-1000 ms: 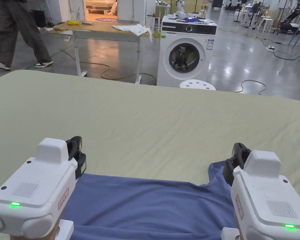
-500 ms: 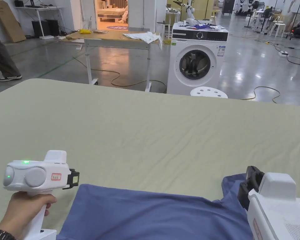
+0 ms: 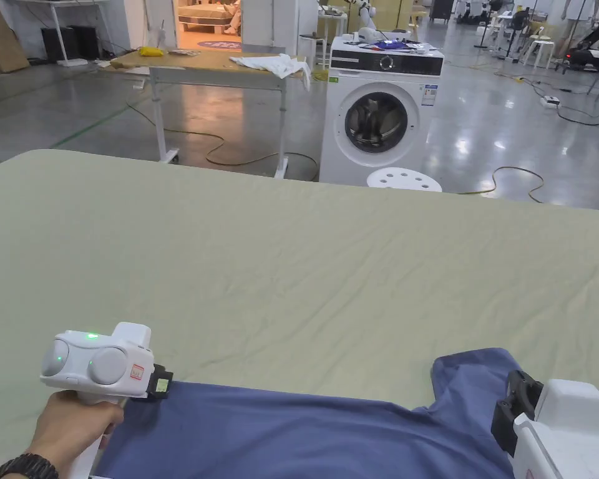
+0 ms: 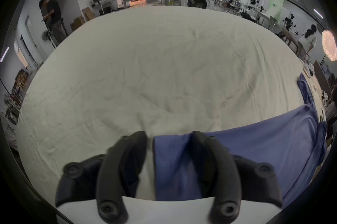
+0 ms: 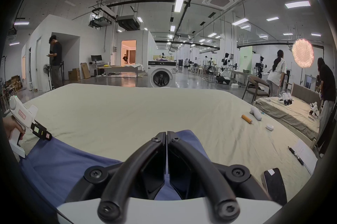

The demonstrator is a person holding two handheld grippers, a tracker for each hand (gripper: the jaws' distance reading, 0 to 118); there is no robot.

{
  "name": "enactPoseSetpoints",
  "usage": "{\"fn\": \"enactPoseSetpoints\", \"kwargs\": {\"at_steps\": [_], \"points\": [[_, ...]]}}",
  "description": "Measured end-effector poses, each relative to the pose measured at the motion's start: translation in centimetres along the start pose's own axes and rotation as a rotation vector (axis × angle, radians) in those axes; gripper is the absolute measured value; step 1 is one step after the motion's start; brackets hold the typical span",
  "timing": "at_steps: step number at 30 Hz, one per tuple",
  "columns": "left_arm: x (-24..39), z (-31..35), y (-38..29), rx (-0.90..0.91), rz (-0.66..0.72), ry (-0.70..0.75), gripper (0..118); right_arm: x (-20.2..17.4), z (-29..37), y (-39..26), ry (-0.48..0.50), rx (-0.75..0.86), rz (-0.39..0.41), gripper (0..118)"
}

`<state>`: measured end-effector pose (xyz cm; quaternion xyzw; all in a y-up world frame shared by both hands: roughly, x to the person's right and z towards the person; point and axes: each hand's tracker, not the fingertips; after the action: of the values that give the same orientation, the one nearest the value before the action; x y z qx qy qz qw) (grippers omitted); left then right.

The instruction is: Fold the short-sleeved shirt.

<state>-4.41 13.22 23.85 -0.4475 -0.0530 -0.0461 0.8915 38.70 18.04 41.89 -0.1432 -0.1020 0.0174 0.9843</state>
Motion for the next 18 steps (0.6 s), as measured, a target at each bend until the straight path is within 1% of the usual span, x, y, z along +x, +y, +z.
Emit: {"fn": "enactPoseSetpoints", "kwargs": {"at_steps": [1,2,3,4,5,6,8,9,10,11,12,13,14,16,18], "points": [[-0.2,-0.1,0.0,0.012,-0.015,-0.008,19,0.5,-0.3,0.0,-0.007,-0.013,-0.005,0],[0.0,-0.1,0.0,0.019,-0.031,-0.024,0,1.0,-0.7,0.1,-0.011,-0.030,-0.010,0],[0.4,-0.1,-0.1,0.019,-0.047,-0.039,0,1.7,-1.3,0.2,-0.013,-0.058,-0.021,1],[0.6,-0.2,-0.2,0.012,-0.069,-0.011,0,2.5,-2.0,0.5,-0.014,-0.086,-0.032,1],[0.2,-0.4,-0.1,0.014,-0.083,-0.014,0,3.2,-2.6,0.7,-0.004,-0.126,-0.042,6],[-0.2,-0.2,-0.1,0.021,-0.079,-0.019,0,4.1,-3.6,1.1,-0.002,-0.174,-0.049,18],[-1.1,0.5,-0.1,0.040,-0.048,-0.046,0,6.1,-5.6,1.8,0.018,-0.285,-0.053,58],[-1.2,1.3,-0.1,0.061,-0.030,-0.055,0,7.1,-6.8,2.1,0.027,-0.337,-0.074,68],[-1.5,1.8,0.0,0.081,-0.027,-0.064,0,8.0,-8.2,2.3,0.040,-0.408,-0.077,71],[-1.6,2.3,0.0,0.093,-0.028,-0.063,0,8.6,-9.4,2.4,0.042,-0.466,-0.077,72],[-1.7,2.8,0.0,0.103,-0.030,-0.061,0,9.2,-10.6,2.5,0.027,-0.514,-0.050,72],[-1.8,3.0,0.0,0.123,-0.035,-0.070,0,9.7,-11.9,2.3,0.039,-0.560,-0.017,72],[-1.9,3.3,0.1,0.135,-0.030,-0.072,0,10.0,-12.9,2.0,0.043,-0.585,-0.005,72],[-2.3,3.8,0.1,0.153,-0.007,-0.080,0,10.3,-15.1,1.1,0.059,-0.665,-0.015,72],[-2.3,3.9,0.0,0.168,0.002,-0.087,0,10.2,-16.7,0.2,0.041,-0.720,-0.027,72]]}}
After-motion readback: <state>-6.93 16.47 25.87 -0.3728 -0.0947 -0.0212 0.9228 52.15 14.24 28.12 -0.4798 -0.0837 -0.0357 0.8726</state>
